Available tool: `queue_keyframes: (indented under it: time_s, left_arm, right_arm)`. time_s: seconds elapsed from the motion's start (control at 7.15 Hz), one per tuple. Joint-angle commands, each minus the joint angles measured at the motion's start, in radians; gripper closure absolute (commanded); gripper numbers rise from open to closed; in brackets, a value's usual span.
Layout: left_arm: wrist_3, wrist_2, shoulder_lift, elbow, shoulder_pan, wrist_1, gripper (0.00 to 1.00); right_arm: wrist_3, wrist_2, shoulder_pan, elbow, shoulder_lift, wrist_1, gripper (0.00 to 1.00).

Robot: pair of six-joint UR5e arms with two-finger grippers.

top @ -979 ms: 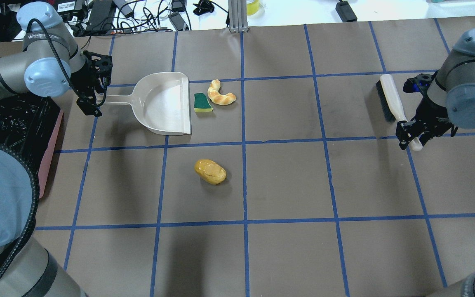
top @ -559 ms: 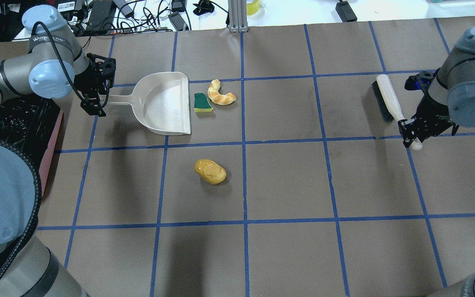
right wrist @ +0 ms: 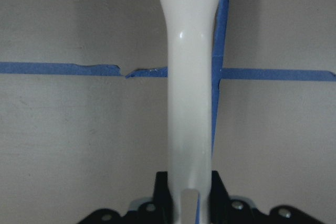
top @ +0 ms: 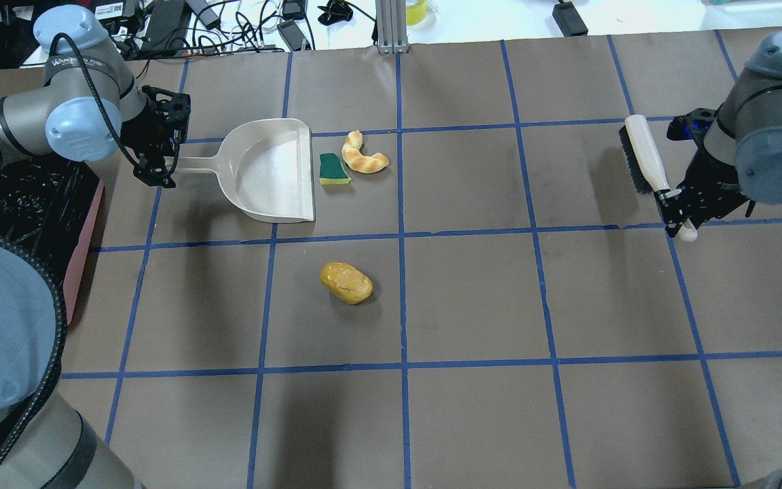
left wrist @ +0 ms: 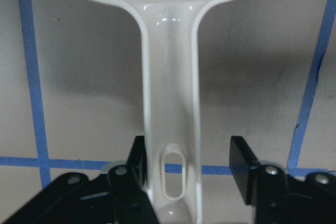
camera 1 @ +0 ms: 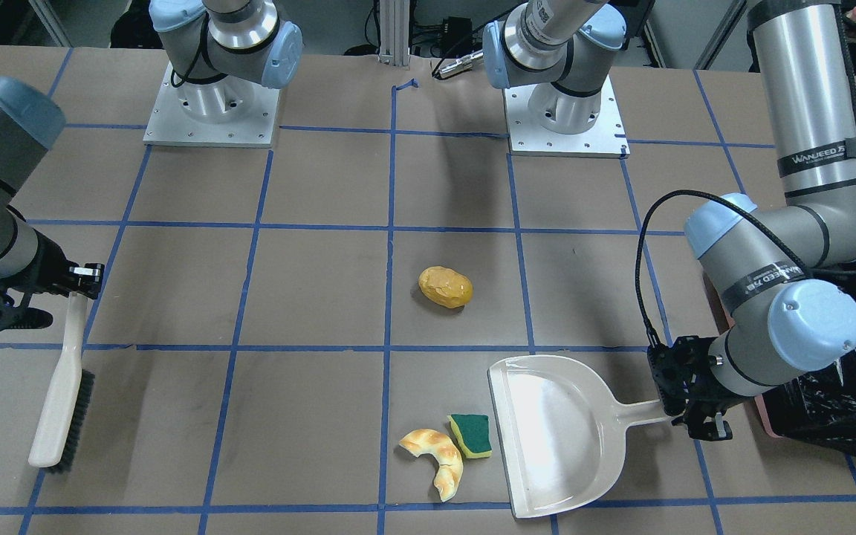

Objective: Sweep and dump trash into bin
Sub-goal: 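Lift the white brush with the right gripper and carry it toward the dustpan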

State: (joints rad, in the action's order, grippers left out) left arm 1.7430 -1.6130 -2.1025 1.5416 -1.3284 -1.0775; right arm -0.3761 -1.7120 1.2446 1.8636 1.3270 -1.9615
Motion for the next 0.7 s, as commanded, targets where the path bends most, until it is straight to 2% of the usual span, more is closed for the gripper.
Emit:
queue_keyframes:
  time_s: [0.0, 0.14, 0.42, 0.56]
  left_arm:
    - [-0.01, 0.048, 0.004, 0.0, -0.002, -0.001, 0.83]
    - [-0.013, 0.033, 0.004, 0.0, -0.011, -0.009, 0.94]
    - [-0.042, 0.006, 0.002, 0.0, -0.046, -0.012, 0.98]
    - [-0.043, -0.007, 0.004, 0.0, -0.051, -0.015, 0.98]
  right_arm:
    - [0.168, -0.125, 0.237, -0.018, 0.011, 0.035, 0.92]
    - [0.33, -0.118, 0.345, -0.021, -0.003, 0.035, 0.92]
    - [0.492, -0.077, 0.529, -0.104, -0.078, 0.082, 0.92]
    - [0.564, 0.014, 0.594, -0.191, -0.157, 0.104, 0.92]
